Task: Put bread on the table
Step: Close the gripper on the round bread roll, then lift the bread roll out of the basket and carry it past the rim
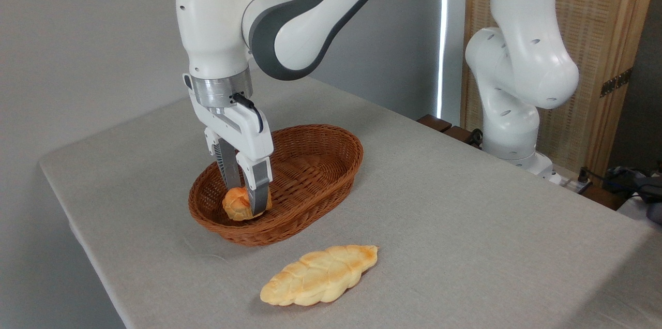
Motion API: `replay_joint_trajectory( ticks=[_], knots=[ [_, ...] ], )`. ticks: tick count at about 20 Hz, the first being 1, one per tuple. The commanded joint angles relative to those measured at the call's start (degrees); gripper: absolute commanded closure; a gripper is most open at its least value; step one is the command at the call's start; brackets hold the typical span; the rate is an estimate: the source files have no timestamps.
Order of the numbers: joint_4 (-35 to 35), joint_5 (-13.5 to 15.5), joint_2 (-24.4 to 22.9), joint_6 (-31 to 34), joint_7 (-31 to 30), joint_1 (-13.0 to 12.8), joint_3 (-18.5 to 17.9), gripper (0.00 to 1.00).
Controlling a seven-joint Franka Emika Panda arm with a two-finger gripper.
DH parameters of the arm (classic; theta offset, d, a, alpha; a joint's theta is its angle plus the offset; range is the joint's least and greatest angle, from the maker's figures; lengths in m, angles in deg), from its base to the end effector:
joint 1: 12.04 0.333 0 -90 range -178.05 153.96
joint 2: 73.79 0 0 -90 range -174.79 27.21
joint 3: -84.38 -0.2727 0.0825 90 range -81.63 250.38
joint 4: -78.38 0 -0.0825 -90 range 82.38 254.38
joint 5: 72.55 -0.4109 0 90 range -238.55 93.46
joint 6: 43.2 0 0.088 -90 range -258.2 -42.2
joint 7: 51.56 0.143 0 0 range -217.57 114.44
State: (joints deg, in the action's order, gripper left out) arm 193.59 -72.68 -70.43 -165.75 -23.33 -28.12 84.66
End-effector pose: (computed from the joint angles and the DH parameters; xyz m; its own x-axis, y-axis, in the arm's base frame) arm 0.5723 -0.1678 0.3398 0.7093 -0.7023 0.0603 -0.7017 -0.7117 -0.0343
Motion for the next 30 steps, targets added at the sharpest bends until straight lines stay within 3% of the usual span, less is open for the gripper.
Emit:
replay_joint_trajectory(
  ticks=[1, 19, 23, 27, 30],
  knots=[
    [1.0, -0.6, -0.4, -1.6, 0.4, -0.3, -0.5, 0.46],
    [0.6, -0.6, -1.4, -0.4, 0.4, -0.3, -0.5, 0.57],
    [-1.2, 0.1, -4.3, 7.0, 0.7, 0.1, -1.3, 0.57],
    [-2.5, 0.3, -7.8, 13.0, 5.5, 0.3, -4.2, 0.56],
    [-2.3, 1.0, -12.5, 17.0, 14.7, 0.4, -8.4, 0.53]
  ],
)
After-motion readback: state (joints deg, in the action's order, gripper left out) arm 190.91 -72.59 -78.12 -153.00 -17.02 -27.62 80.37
